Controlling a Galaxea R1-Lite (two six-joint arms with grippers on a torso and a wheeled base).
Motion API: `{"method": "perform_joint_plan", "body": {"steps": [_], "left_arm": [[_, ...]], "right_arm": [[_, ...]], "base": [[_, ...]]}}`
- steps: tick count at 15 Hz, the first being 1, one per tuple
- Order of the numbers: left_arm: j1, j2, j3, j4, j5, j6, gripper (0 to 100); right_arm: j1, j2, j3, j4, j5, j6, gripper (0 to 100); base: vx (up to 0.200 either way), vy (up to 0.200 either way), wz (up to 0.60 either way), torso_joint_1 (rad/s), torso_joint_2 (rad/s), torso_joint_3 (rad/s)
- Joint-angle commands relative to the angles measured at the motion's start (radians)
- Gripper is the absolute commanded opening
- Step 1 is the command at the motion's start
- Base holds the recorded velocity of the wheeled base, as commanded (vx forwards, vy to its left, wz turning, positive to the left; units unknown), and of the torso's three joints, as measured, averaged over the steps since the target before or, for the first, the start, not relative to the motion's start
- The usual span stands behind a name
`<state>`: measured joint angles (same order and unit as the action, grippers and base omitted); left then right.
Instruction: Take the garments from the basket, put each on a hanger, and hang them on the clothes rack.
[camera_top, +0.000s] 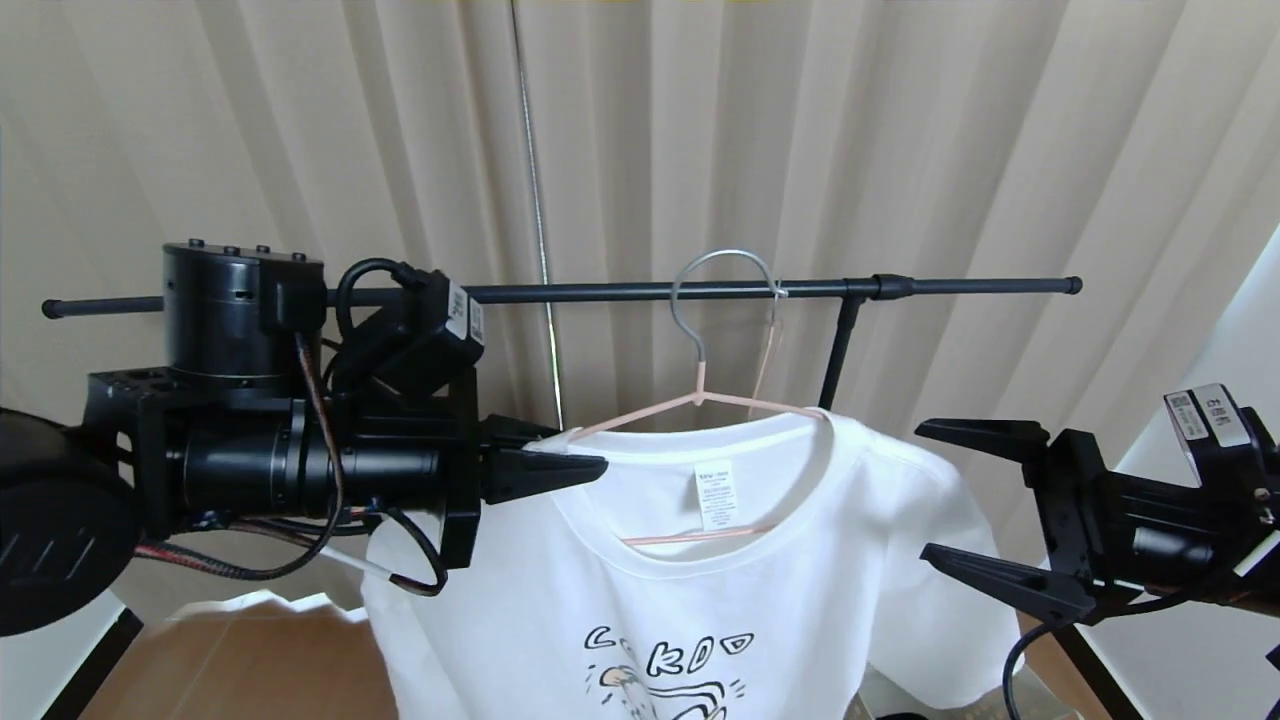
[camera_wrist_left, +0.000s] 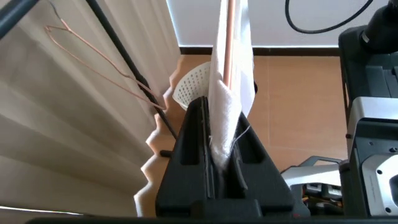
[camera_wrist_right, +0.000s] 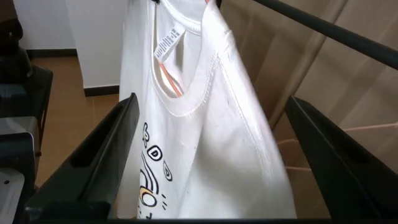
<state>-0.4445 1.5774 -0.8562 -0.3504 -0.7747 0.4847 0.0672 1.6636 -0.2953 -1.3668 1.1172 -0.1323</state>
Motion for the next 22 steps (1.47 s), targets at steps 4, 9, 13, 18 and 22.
{"method": "perform_joint_plan", "body": {"steps": [4,9,13,18,22], "left_arm": [[0.026,-0.112,0.111,-0.047,0.008,-0.032,0],[0.044,-0.157,0.114,-0.047,0.061,-0.038,0],[0.044,-0.191,0.115,-0.047,0.071,-0.051,0],[0.044,-0.221,0.124,-0.045,0.071,-0.075,0],[0.056,-0.241,0.143,-0.045,0.071,-0.075,0]], "right_arm": [[-0.047,0.085,-0.022,0.000,0.001,-0.069,100],[-0.073,0.217,-0.024,0.000,0.001,-0.254,100],[-0.073,0.271,-0.018,0.000,0.003,-0.334,100],[-0.075,0.311,-0.041,0.000,-0.005,-0.363,0],[-0.156,0.297,-0.085,0.002,0.000,-0.320,0]], "base": [[0.000,0.000,0.00,0.000,0.00,0.000],[0.000,0.000,0.00,0.000,0.00,0.000],[0.000,0.000,0.00,0.000,0.00,0.000],[0.000,0.000,0.00,0.000,0.00,0.000],[0.000,0.000,0.00,0.000,0.00,0.000]]}}
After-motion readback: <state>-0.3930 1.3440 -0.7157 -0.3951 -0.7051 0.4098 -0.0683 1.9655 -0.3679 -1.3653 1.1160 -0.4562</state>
